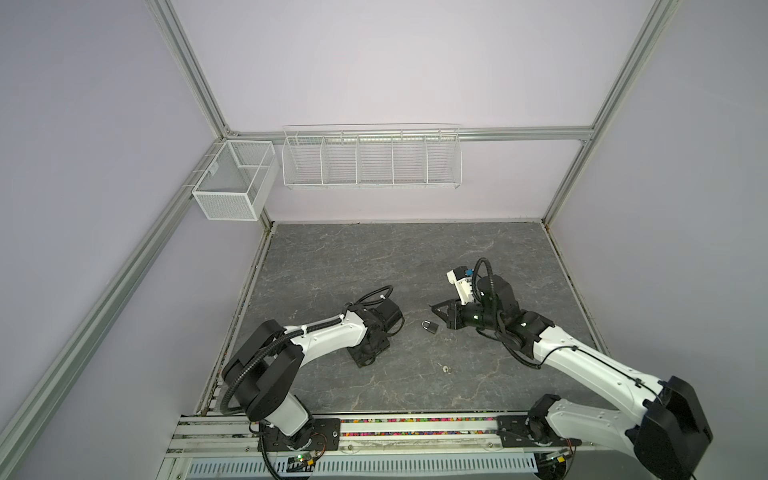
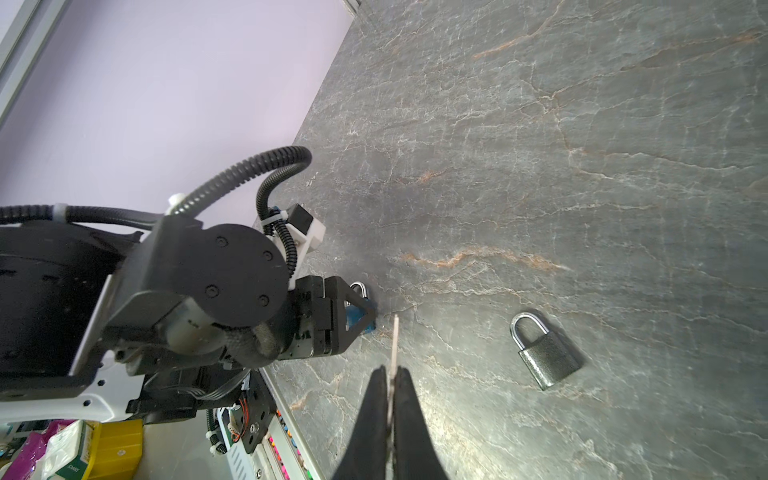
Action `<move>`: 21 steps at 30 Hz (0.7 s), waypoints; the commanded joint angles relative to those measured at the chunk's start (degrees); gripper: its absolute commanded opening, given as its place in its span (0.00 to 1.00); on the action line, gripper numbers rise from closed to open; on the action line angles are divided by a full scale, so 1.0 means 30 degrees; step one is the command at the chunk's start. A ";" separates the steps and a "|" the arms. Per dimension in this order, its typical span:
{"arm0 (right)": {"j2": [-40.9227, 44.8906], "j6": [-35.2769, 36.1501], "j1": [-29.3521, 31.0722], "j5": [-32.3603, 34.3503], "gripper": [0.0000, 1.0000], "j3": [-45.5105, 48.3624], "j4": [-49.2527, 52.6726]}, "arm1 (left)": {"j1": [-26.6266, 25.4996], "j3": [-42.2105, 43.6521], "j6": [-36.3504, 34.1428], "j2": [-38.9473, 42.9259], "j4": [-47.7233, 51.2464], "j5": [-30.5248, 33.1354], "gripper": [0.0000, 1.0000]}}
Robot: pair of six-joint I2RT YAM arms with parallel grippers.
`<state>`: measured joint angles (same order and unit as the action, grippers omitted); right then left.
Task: Unlock with the key
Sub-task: 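Grasp the blue padlock with the left gripper while the right gripper holds the key nearby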
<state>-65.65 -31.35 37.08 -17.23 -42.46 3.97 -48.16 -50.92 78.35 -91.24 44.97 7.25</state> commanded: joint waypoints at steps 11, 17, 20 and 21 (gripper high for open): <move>0.0412 -0.0300 -0.0350 -0.0473 0.07 0.0399 -0.0254 | -0.0033 -0.0284 0.0080 -0.1299 -0.0212 -0.0806 0.51; 0.0250 -0.0356 -0.0407 -0.0525 0.06 0.0222 -0.0217 | -0.0032 -0.0091 0.0003 -0.1105 -0.0686 -0.0847 0.43; 0.0290 -0.0359 -0.0403 -0.0471 0.06 0.0220 -0.0182 | -0.0040 0.0116 0.0088 -0.0814 -0.1010 -0.0812 0.38; 0.0291 -0.0355 -0.0381 -0.0438 0.06 0.0230 -0.0136 | -0.0031 0.0260 0.0147 -0.0643 -0.1258 -0.0886 0.37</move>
<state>-65.04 -31.73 36.14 -18.04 -41.87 3.99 -48.12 -52.05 77.91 -93.10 44.64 6.09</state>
